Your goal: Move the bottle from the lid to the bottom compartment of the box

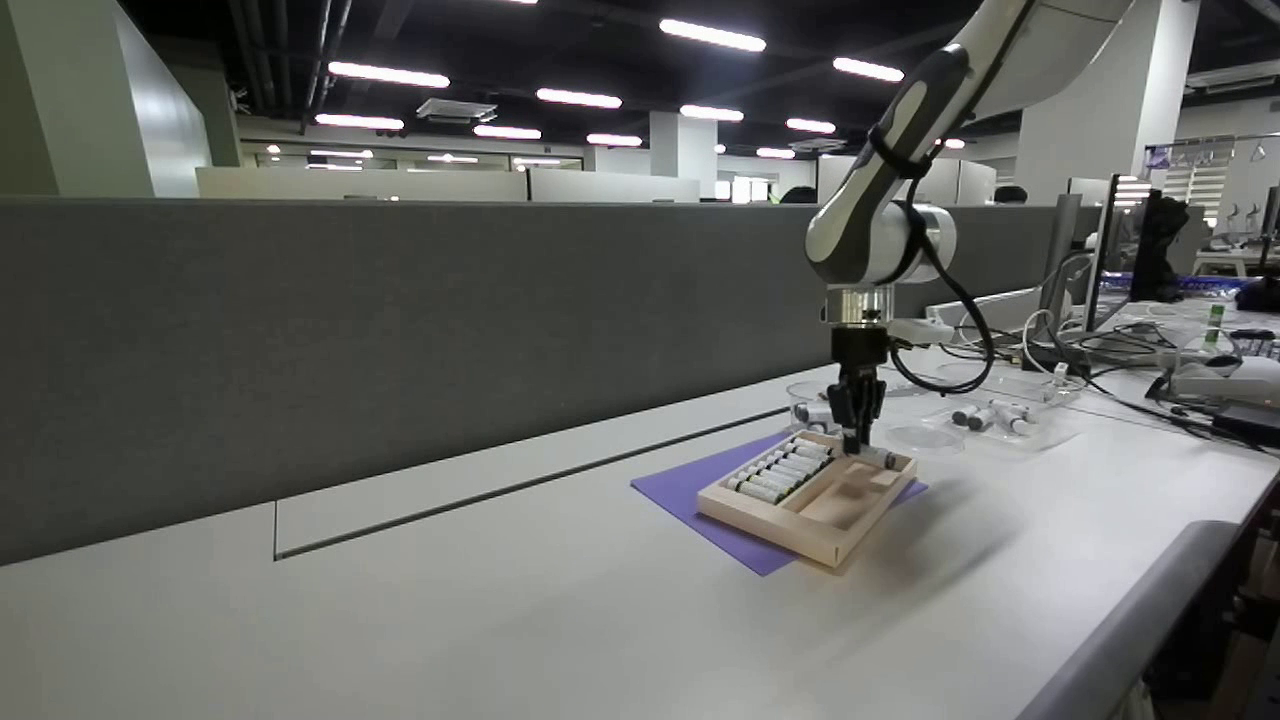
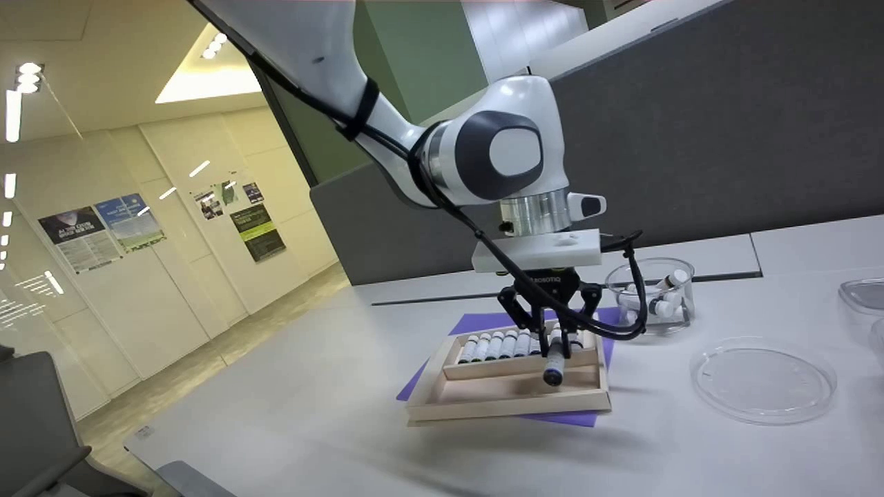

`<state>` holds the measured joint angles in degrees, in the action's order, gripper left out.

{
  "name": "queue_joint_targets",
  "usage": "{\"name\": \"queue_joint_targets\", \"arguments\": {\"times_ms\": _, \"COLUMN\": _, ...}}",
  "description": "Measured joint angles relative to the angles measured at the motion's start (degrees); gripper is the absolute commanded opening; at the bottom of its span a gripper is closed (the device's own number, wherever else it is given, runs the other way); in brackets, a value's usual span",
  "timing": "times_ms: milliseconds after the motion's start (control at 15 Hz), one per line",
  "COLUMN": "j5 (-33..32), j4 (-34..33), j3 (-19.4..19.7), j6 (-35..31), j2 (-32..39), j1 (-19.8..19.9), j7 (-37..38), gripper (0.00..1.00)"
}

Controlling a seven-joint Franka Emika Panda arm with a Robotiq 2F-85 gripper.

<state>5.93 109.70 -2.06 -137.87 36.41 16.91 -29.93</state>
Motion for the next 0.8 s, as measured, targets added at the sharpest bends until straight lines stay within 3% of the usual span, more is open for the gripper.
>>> {"name": "queue_joint_targets", "arguments": {"times_ms": 800, "j5": 2.1, "j4": 0.0, "j3": -1.2, "j6": 3.8, "j2": 0.0, "j1": 2.0, "j7": -2.2, "gripper": 0.05}}
